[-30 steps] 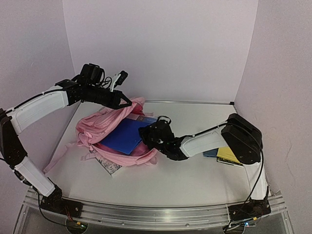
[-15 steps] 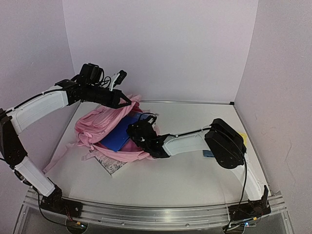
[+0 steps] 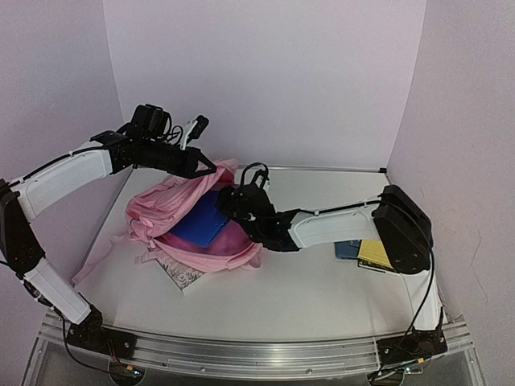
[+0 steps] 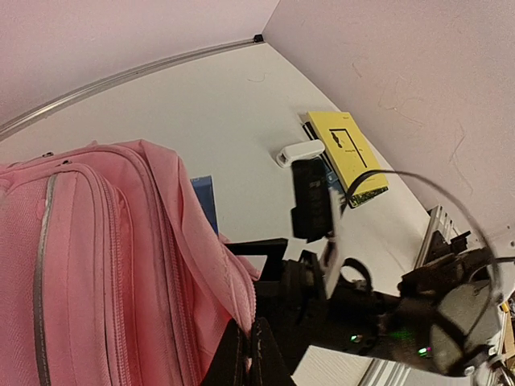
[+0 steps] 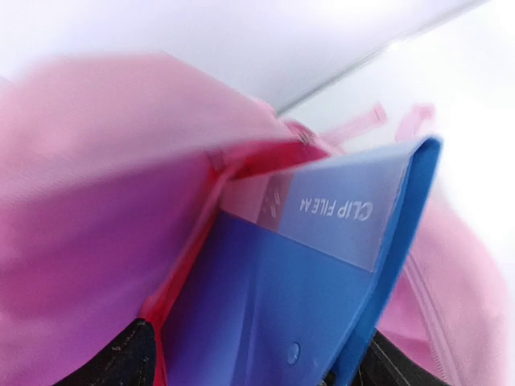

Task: Pack the student bag
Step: Place the files in the student bag.

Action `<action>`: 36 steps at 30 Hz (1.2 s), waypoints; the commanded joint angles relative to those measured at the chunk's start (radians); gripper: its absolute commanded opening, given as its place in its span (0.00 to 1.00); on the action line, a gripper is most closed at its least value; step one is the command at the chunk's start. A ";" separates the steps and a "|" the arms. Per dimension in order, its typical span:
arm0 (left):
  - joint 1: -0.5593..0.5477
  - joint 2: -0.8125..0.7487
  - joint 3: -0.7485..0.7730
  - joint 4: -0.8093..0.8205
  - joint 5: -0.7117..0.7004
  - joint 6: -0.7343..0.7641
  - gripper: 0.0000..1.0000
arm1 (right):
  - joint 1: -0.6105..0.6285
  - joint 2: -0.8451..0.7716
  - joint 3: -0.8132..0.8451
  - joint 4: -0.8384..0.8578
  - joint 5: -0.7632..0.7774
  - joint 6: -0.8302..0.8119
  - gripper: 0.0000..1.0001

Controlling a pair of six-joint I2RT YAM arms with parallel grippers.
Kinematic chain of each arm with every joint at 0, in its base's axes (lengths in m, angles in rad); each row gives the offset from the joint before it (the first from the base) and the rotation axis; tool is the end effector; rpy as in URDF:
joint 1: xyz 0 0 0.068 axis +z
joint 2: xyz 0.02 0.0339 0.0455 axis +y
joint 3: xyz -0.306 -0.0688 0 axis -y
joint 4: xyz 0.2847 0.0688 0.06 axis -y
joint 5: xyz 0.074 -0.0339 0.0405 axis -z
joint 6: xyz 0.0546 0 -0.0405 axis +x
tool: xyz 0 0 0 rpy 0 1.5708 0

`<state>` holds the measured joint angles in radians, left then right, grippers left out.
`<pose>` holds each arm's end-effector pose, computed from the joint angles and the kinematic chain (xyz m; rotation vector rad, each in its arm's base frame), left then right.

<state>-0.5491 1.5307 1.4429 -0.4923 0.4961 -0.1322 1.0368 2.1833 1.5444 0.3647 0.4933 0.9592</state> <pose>0.3265 -0.2302 0.3872 0.7486 2.0866 -0.9208 0.3163 0.4842 0.2092 0.2861 1.8976 0.9428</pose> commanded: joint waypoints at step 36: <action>0.000 -0.076 0.025 0.100 0.014 0.018 0.00 | -0.002 -0.096 -0.159 -0.232 -0.281 0.187 0.46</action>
<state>-0.5488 1.5192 1.4429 -0.4961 0.4763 -0.1291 1.0348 2.0750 1.3670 0.1645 0.1732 1.1287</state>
